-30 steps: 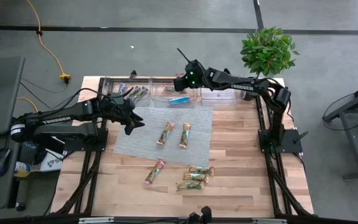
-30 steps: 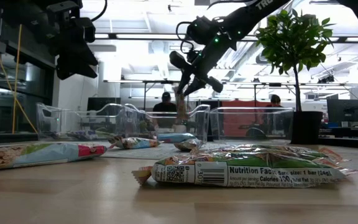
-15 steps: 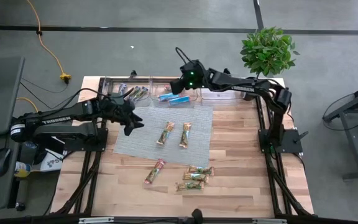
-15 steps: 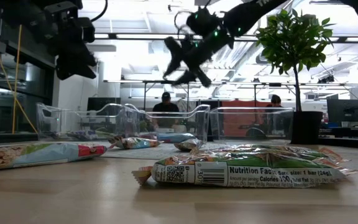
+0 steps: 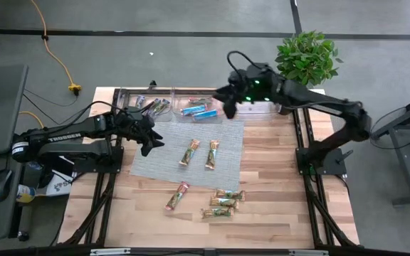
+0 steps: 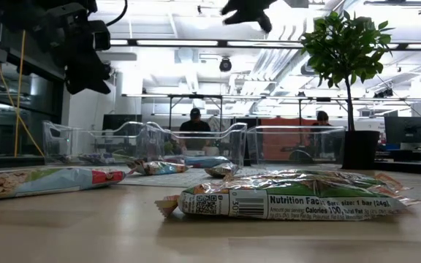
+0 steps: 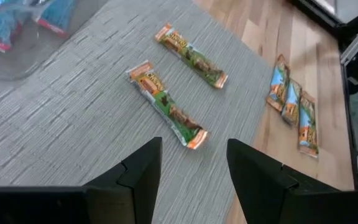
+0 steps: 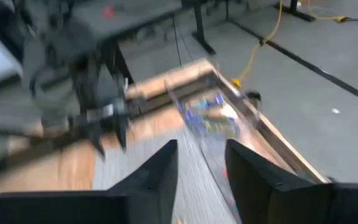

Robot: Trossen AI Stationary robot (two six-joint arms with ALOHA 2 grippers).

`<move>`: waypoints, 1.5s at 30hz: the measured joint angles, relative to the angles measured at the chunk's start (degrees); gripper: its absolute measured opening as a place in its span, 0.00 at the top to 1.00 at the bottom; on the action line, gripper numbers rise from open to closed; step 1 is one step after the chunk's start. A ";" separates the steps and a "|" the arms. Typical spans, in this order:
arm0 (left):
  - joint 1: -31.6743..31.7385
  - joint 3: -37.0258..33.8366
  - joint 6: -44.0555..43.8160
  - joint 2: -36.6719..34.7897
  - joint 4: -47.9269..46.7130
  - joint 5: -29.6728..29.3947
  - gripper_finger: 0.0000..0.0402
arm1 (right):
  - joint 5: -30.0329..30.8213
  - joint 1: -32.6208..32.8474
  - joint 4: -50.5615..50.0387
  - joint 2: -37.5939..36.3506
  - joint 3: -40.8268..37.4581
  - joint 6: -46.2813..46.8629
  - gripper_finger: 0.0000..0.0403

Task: Pick and place Granola Bars by type
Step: Put the red granola bar into the middle transparent bin

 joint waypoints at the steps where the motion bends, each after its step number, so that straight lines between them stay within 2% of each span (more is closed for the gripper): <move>1: 0.00 0.02 -0.15 -0.01 0.30 0.22 0.56 | 0.67 0.60 -3.30 -1.63 0.00 -1.48 0.75; 7: -0.15 0.02 -0.68 -0.02 0.64 7.01 0.56 | -1.02 5.18 -17.17 -9.60 -0.02 -10.00 0.97; 16: -0.13 0.02 -7.93 -0.47 3.96 3.29 0.56 | 0.91 12.84 -27.28 -22.67 -1.32 -13.32 1.00; 19: -0.13 0.02 -9.85 -0.53 5.36 3.16 0.56 | 1.46 14.18 -23.82 -31.25 -9.12 -11.57 1.00; 25: -1.56 0.01 -12.62 -0.52 5.06 2.82 0.56 | 3.80 15.59 -9.27 -51.18 -33.90 -0.79 1.00; 30: -9.97 -2.16 -19.12 -0.35 4.02 1.04 0.56 | 5.39 16.16 -0.56 -61.37 -48.10 6.60 1.00; 33: -18.01 -4.07 -28.20 -0.30 4.05 -4.00 0.56 | 5.64 16.16 3.11 -63.43 -52.24 8.37 1.00; 40: -36.44 -5.12 -57.05 3.90 5.40 -25.53 0.56 | 7.46 16.15 4.99 -61.63 -53.87 8.46 1.00; 42: -39.82 -4.86 -63.43 6.89 7.42 -28.47 0.56 | 7.89 16.14 5.58 -60.84 -53.88 8.15 1.00; 45: -43.07 -2.07 -69.01 13.42 6.25 -28.12 0.56 | 7.95 16.14 6.49 -59.69 -53.88 7.96 1.00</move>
